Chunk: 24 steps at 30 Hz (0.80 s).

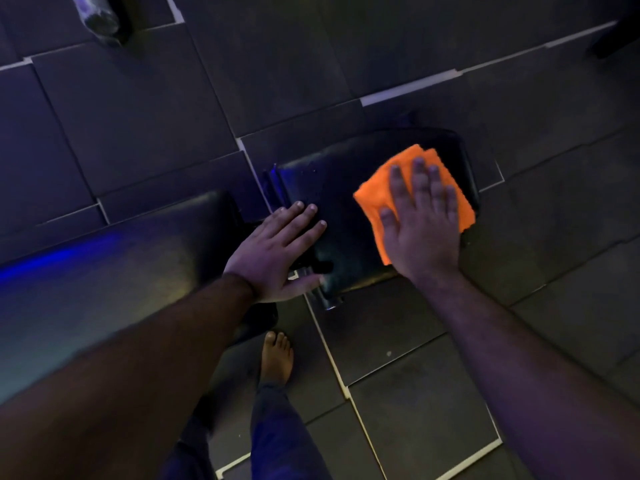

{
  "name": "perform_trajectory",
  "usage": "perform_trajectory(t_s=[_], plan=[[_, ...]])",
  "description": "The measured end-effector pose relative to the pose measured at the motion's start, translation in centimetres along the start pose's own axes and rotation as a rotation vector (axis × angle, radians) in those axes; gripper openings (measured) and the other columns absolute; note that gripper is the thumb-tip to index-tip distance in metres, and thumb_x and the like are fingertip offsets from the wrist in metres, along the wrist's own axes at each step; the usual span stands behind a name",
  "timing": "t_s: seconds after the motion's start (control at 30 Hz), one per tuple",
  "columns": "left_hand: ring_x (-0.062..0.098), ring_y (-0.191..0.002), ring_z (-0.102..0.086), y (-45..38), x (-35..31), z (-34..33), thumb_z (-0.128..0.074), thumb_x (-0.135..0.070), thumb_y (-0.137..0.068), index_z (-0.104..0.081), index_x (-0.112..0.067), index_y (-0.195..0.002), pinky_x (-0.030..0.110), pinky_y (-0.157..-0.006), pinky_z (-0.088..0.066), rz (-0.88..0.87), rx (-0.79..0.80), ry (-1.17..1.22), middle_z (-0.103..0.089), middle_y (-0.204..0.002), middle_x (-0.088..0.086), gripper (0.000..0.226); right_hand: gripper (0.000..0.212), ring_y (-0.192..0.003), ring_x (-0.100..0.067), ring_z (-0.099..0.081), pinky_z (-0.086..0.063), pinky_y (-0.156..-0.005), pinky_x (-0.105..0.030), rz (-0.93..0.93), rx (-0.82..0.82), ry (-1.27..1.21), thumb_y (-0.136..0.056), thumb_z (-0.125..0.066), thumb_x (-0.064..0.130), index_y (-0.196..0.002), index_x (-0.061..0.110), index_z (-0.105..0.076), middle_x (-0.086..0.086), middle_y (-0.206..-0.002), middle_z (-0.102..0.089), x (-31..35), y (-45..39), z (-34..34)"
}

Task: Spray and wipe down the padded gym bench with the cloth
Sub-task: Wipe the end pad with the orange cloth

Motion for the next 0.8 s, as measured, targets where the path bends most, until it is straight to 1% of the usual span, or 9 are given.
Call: perform_trajectory(t_s=[0.1,0.17,0.23,0.37,0.43,0.53,0.6,0.67,0.8], plan=[[0.04,-0.164,-0.028,0.0,-0.1,0.1,-0.054,-0.079,-0.096,-0.042,-0.011,-0.167,0.058,-0.133,-0.023,0.004,-0.007,0.031,-0.033,-0.175,0.018,0.099,0.069,-0.165,-0.034,-0.011,-0.013,-0.131,-0.059,-0.13,0.0,0.012,-0.107,-0.036,0.051,-0.17,0.029,-0.02,-0.009,-0.179,-0.012,-0.7,-1.6,0.3],[0.039,-0.163,-0.029,0.0,-0.2,0.6,-0.051,-0.084,-0.094,-0.038,-0.008,-0.167,0.056,-0.134,-0.019,0.009,-0.043,0.094,-0.032,-0.175,0.02,0.106,0.069,-0.164,-0.038,-0.013,-0.013,-0.129,-0.062,-0.21,-0.015,-0.023,-0.105,-0.037,0.05,-0.169,0.028,-0.025,-0.012,-0.178,-0.015,1.1,-4.8,0.5],[0.042,-0.162,-0.031,0.1,0.2,1.6,-0.047,-0.087,-0.094,-0.036,-0.005,-0.165,0.055,-0.134,-0.017,0.046,-0.134,0.195,-0.031,-0.173,0.026,0.109,0.067,-0.163,-0.04,-0.017,-0.014,-0.129,-0.063,-0.196,0.003,-0.039,-0.103,-0.037,0.051,-0.167,0.029,-0.031,-0.014,-0.176,-0.021,4.4,-8.0,0.2],[0.052,-0.161,-0.026,0.5,1.3,3.0,-0.036,-0.088,-0.097,-0.03,-0.005,-0.162,0.062,-0.132,-0.016,0.149,-0.301,0.313,-0.025,-0.171,0.037,0.106,0.063,-0.16,-0.038,-0.026,-0.017,-0.128,-0.062,0.148,0.048,0.0,-0.103,-0.037,0.05,-0.164,0.032,-0.037,-0.013,-0.173,-0.033,11.8,-7.9,-0.9],[0.053,-0.161,-0.023,0.6,1.6,3.4,-0.033,-0.089,-0.097,-0.028,-0.003,-0.162,0.068,-0.13,-0.018,0.177,-0.323,0.33,-0.021,-0.171,0.039,0.108,0.063,-0.162,-0.036,-0.021,-0.016,-0.129,-0.061,0.301,0.028,0.002,-0.105,-0.038,0.048,-0.166,0.033,-0.03,-0.011,-0.176,-0.025,12.5,-3.6,-1.5],[0.055,-0.161,-0.022,0.6,1.8,3.7,-0.031,-0.092,-0.094,-0.025,-0.004,-0.163,0.076,-0.124,-0.022,0.228,-0.325,0.358,-0.018,-0.172,0.038,0.112,0.068,-0.166,-0.031,-0.011,-0.013,-0.131,-0.059,0.397,0.046,0.031,-0.107,-0.041,0.047,-0.17,0.033,-0.019,-0.005,-0.18,-0.01,9.0,4.4,-2.5],[0.055,-0.16,-0.022,0.5,1.8,3.6,-0.03,-0.093,-0.093,-0.024,-0.003,-0.164,0.078,-0.121,-0.025,0.237,-0.329,0.361,-0.017,-0.172,0.037,0.114,0.07,-0.166,-0.029,-0.009,-0.013,-0.131,-0.058,0.38,0.055,0.056,-0.107,-0.044,0.048,-0.17,0.033,-0.018,-0.002,-0.18,-0.008,5.8,7.8,-2.7],[0.056,-0.16,-0.021,0.4,1.6,3.2,-0.03,-0.094,-0.092,-0.024,-0.003,-0.164,0.079,-0.121,-0.025,0.221,-0.322,0.352,-0.014,-0.172,0.035,0.116,0.07,-0.166,-0.029,-0.01,-0.014,-0.131,-0.058,0.32,0.062,0.058,-0.107,-0.044,0.049,-0.17,0.034,-0.018,-0.001,-0.18,-0.009,4.5,8.0,-2.5],[0.058,-0.16,-0.018,0.4,1.5,2.4,-0.028,-0.095,-0.09,-0.021,-0.003,-0.164,0.076,-0.127,-0.017,0.192,-0.302,0.302,-0.013,-0.171,0.037,0.119,0.067,-0.165,-0.032,-0.014,-0.014,-0.13,-0.059,0.101,0.014,-0.016,-0.105,-0.042,0.048,-0.169,0.035,-0.025,-0.004,-0.179,-0.017,8.6,0.9,-1.7]])
Point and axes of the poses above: each hand's wrist, its own y-axis away from the middle knuckle, its own z-axis out of the back of the hand, x = y × z, the point moved 7 cm from there along -y, towards the middle knuckle
